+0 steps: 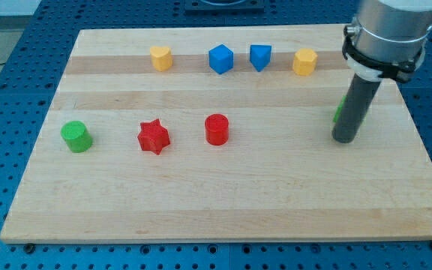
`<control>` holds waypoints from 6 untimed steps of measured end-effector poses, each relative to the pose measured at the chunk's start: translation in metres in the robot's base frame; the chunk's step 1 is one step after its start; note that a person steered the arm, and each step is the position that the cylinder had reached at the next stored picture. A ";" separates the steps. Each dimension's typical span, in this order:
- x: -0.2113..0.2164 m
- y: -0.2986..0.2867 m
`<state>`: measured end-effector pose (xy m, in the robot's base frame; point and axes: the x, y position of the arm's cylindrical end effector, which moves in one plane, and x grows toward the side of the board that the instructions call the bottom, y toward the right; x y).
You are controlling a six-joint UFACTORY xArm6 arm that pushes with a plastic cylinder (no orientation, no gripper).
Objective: Place the green star at the bottom left of the yellow hexagon
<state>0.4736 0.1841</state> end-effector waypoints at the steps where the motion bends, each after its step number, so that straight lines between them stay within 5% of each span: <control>1: -0.021 0.023; 4: -0.058 0.042; 6: -0.064 0.000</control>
<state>0.4097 0.1839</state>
